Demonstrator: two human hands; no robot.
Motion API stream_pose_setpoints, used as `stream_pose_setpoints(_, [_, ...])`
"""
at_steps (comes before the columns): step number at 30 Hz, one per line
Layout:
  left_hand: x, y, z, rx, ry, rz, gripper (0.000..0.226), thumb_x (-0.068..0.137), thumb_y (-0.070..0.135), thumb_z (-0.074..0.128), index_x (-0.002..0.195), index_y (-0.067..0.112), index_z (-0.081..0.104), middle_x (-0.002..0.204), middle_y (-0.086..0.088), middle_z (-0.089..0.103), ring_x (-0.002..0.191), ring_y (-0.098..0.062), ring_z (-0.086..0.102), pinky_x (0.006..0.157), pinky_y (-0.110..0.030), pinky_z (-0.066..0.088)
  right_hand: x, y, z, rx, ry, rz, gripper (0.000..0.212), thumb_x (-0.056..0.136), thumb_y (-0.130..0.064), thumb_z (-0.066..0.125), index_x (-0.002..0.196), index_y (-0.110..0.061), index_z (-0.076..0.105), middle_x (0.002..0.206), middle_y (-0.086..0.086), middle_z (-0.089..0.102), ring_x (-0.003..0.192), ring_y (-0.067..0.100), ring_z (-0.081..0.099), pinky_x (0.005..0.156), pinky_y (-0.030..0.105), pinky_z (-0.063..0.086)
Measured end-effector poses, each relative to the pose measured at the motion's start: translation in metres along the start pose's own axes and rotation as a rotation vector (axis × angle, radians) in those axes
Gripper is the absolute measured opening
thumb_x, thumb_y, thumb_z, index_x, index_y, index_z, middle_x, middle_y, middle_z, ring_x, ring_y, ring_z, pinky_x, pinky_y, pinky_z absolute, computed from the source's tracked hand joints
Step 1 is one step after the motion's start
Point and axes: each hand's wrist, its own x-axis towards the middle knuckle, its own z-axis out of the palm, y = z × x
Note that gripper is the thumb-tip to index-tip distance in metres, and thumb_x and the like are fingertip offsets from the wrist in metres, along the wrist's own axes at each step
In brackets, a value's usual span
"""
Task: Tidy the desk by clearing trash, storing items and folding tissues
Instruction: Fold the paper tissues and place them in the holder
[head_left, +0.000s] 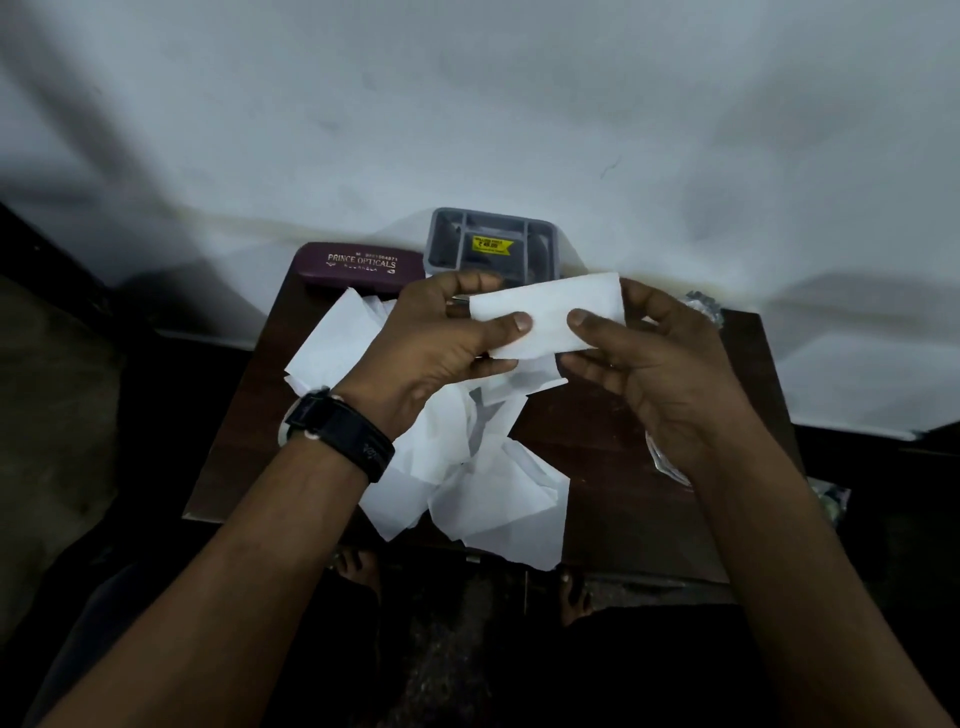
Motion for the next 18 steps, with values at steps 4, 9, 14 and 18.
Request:
stream_pose_setpoints(4, [0.005,-0.006,-0.013,0.178,0.179,0.132,0.034,0.086,0.005,0.077,0.116,0.012,0.062,0.090,-0.007,0.075,0.075,-0.019,0.076,0.069,-0.033,0.064,0.016,-0.018,0.004,-0.156,0.156,-0.161,0.049,0.082,0.005,0.079,0.126,-0.007,0.061,0.101,0.006,0.070,0.081,0.019,0.078,0.065,0.029,0.063])
stream_pose_setpoints(9, [0.009,-0.012,-0.023,0.729,0.324,0.370,0.025,0.084,0.016,0.077,0.108,0.017,0.069,0.068,0.021,0.058,0.068,0.000,0.060,0.059,-0.003,0.042,0.051,-0.034,0.015,-0.614,0.267,-0.392,0.060,0.075,-0.014,0.077,0.132,-0.018,0.057,0.094,0.001,0.067,0.078,0.014,0.075,0.076,0.042,0.064])
stream_pose_setpoints(14, [0.013,-0.015,-0.028,0.781,0.337,0.337,0.020,0.083,0.021,0.076,0.102,0.021,0.071,0.088,0.005,0.076,0.084,-0.014,0.071,0.075,-0.029,0.057,0.076,-0.035,0.032,-0.818,0.256,-0.496,0.061,0.079,-0.011,0.065,0.138,-0.018,0.050,0.095,0.013,0.068,0.079,0.024,0.070,0.065,0.016,0.054])
stream_pose_setpoints(18, [0.012,-0.013,-0.029,0.781,0.320,0.278,0.023,0.082,0.031,0.077,0.104,0.026,0.070,0.095,0.007,0.076,0.090,-0.015,0.072,0.080,-0.035,0.059,0.085,-0.032,0.041,-0.912,0.234,-0.541,0.063,0.082,-0.009,0.061,0.143,-0.016,0.046,0.097,0.013,0.067,0.070,0.012,0.056,0.053,0.002,0.038])
